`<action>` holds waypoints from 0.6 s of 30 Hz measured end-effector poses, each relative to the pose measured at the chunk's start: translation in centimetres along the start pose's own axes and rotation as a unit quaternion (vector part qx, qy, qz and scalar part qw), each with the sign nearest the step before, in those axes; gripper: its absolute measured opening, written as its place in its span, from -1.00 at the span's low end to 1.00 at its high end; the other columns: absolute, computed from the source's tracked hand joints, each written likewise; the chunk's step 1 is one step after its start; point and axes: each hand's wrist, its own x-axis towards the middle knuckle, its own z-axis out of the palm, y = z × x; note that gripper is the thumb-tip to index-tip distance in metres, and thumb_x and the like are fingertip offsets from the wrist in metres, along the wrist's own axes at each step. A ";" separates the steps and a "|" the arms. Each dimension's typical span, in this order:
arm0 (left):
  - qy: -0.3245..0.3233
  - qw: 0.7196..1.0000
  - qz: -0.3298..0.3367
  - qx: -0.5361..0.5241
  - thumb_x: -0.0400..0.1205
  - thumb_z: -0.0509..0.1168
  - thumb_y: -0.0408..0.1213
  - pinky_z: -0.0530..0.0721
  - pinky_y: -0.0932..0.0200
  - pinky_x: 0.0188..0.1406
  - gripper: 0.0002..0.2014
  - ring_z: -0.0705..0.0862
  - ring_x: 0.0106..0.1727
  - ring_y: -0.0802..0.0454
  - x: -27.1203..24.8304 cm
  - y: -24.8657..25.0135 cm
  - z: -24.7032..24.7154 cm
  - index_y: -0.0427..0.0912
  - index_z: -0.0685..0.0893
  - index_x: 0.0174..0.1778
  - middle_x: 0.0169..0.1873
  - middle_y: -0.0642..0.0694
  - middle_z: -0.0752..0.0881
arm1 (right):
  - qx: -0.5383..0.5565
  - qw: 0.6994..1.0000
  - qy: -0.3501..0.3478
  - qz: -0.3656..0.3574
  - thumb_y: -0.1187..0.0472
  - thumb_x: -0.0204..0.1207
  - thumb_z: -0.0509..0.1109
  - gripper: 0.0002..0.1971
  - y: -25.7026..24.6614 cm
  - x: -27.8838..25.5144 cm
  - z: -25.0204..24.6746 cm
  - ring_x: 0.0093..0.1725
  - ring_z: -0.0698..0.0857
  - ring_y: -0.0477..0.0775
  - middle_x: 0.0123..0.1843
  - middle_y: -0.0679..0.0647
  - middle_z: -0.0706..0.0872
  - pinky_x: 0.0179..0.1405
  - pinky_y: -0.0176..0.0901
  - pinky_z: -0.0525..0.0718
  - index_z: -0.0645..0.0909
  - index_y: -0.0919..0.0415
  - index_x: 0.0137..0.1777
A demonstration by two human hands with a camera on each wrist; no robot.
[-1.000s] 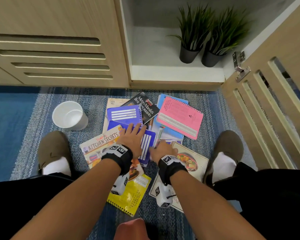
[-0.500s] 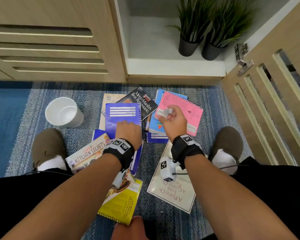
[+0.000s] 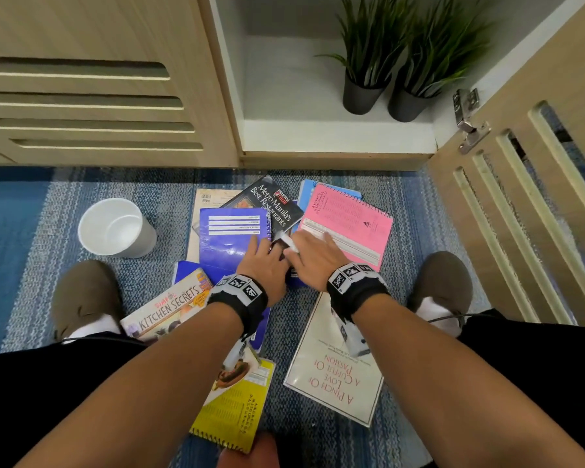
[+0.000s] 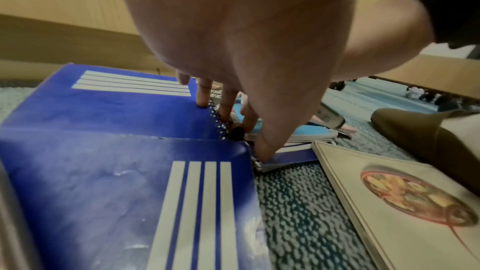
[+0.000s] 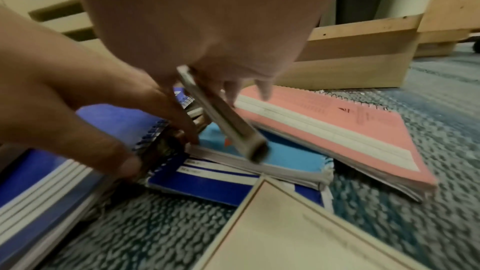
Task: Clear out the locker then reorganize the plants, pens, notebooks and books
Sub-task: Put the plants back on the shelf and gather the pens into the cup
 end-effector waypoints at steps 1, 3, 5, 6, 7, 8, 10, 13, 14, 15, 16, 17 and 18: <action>-0.008 1.000 0.003 -0.009 0.61 0.16 0.02 0.01 -0.39 0.62 -0.38 0.31 0.51 -0.36 0.0 -0.1 0.2 -0.09 0.33 0.60 0.48 -0.20 0.45 | -0.027 0.999 -0.011 0.025 -0.03 0.72 -0.06 -0.64 0.3 0.1 0.1 0.35 0.58 0.21 0.36 0.13 0.57 0.51 0.36 0.24 0.40 0.14 0.33; -0.028 0.999 0.005 -0.031 0.58 0.20 0.04 -0.07 -0.40 0.64 -0.36 0.27 0.54 -0.37 0.2 -0.5 0.5 -0.01 0.30 0.61 0.48 -0.16 0.48 | -0.069 0.993 -0.011 0.092 0.00 0.73 -0.05 -0.63 1.4 -0.1 0.2 0.47 0.45 0.23 0.41 0.14 0.51 0.49 0.39 0.24 0.41 0.14 0.36; -0.038 0.998 0.002 -0.055 0.57 0.20 0.01 -0.07 -0.40 0.63 -0.41 0.31 0.51 -0.35 0.4 -0.8 0.2 0.03 0.37 0.56 0.42 -0.11 0.57 | -0.031 0.984 0.004 0.175 -0.01 0.74 -0.05 -0.63 3.0 -0.7 0.3 0.53 0.37 0.26 0.43 0.18 0.48 0.51 0.37 0.24 0.38 0.17 0.36; -0.031 0.997 -0.002 -0.072 0.57 0.19 -0.02 0.00 -0.38 0.62 -0.48 0.35 0.46 -0.33 0.5 -0.9 0.0 0.05 0.44 0.49 0.34 -0.10 0.64 | 0.003 0.978 0.016 0.207 -0.02 0.74 -0.04 -0.64 4.0 -0.9 0.4 0.50 0.42 0.28 0.41 0.19 0.50 0.49 0.34 0.26 0.38 0.17 0.35; -0.014 0.996 -0.005 -0.091 0.57 0.17 -0.04 0.09 -0.34 0.58 -0.56 0.41 0.39 -0.29 0.6 -1.1 -0.2 0.05 0.52 0.39 0.24 -0.09 0.71 | 0.037 0.972 0.029 0.229 -0.02 0.73 -0.02 -0.66 4.8 -1.1 0.5 0.42 0.49 0.29 0.36 0.19 0.53 0.44 0.30 0.31 0.37 0.17 0.32; 0.008 0.994 -0.007 -0.110 0.56 0.17 -0.05 0.20 -0.28 0.52 -0.64 0.45 0.30 -0.26 0.7 -1.2 -0.3 0.05 0.58 0.28 0.14 -0.08 0.76 | 0.069 0.966 0.045 0.246 -0.02 0.73 -0.01 -0.67 5.4 -1.2 0.6 0.35 0.55 0.30 0.32 0.18 0.56 0.40 0.27 0.35 0.37 0.16 0.30; 0.056 0.987 -0.019 -0.151 0.55 0.21 -0.02 0.36 -0.15 0.32 -0.75 0.50 0.15 -0.22 0.6 -1.3 -0.3 0.05 0.63 0.10 -0.04 -0.05 0.78 | 0.119 0.948 0.095 0.279 -0.01 0.72 0.03 -0.69 6.0 -1.2 0.3 0.23 0.62 0.33 0.24 0.21 0.62 0.32 0.24 0.47 0.39 0.18 0.26; 0.139 0.967 -0.048 -0.209 0.61 0.25 -0.05 0.44 -0.08 0.06 -0.82 0.55 0.01 -0.24 0.4 -0.8 0.3 0.00 0.64 0.05 -0.15 -0.07 0.73 | 0.164 0.903 0.177 0.356 0.06 0.69 0.15 -0.65 6.0 -1.0 -0.2 0.20 0.62 0.43 0.22 0.36 0.60 0.14 0.19 0.57 0.44 0.34 0.28; 0.155 0.961 -0.061 -0.222 0.64 0.23 -0.10 0.45 -0.08 0.00 -0.81 0.55 -0.02 -0.26 0.2 -0.6 0.2 -0.04 0.64 0.11 -0.16 -0.10 0.71 | 0.188 0.888 0.174 0.381 0.10 0.66 0.21 -0.62 5.9 -0.9 -0.1 0.25 0.59 0.44 0.28 0.38 0.57 0.17 0.18 0.55 0.42 0.37 0.33; 0.166 0.954 -0.077 -0.237 0.65 0.22 -0.16 0.45 -0.07 -0.06 -0.79 0.55 -0.04 -0.27 0.1 -0.4 0.1 -0.07 0.62 0.16 -0.16 -0.13 0.71 | 0.213 0.878 0.160 0.399 0.12 0.61 0.27 -0.58 5.7 -0.8 0.0 0.28 0.58 0.44 0.32 0.37 0.55 0.21 0.17 0.55 0.41 0.37 0.36; 0.170 0.946 -0.095 -0.259 0.65 0.21 -0.21 0.44 -0.08 -0.10 -0.79 0.55 -0.05 -0.29 0.0 -0.4 -0.1 -0.11 0.59 0.17 -0.15 -0.16 0.71 | 0.232 0.873 0.151 0.401 0.13 0.55 0.33 -0.55 5.7 -0.6 0.3 0.28 0.59 0.42 0.31 0.36 0.57 0.21 0.16 0.58 0.41 0.36 0.36; 0.175 0.935 -0.113 -0.287 0.64 0.21 -0.25 0.43 -0.09 -0.12 -0.81 0.56 -0.05 -0.31 -0.1 -0.4 -0.3 -0.13 0.55 0.15 -0.15 -0.20 0.72 | 0.250 0.870 0.147 0.398 0.14 0.48 0.38 -0.54 5.5 -0.5 0.3 0.23 0.62 0.40 0.26 0.33 0.61 0.17 0.15 0.62 0.41 0.32 0.32; 0.180 0.921 -0.133 -0.318 0.61 0.22 -0.29 0.44 -0.10 -0.14 -0.81 0.57 -0.05 -0.33 -0.2 -0.6 -0.6 -0.14 0.52 0.13 -0.15 -0.24 0.72 | 0.266 0.866 0.153 0.394 0.14 0.43 0.42 -0.56 5.4 -0.2 0.6 0.16 0.65 0.36 0.18 0.29 0.64 0.10 0.12 0.65 0.42 0.28 0.25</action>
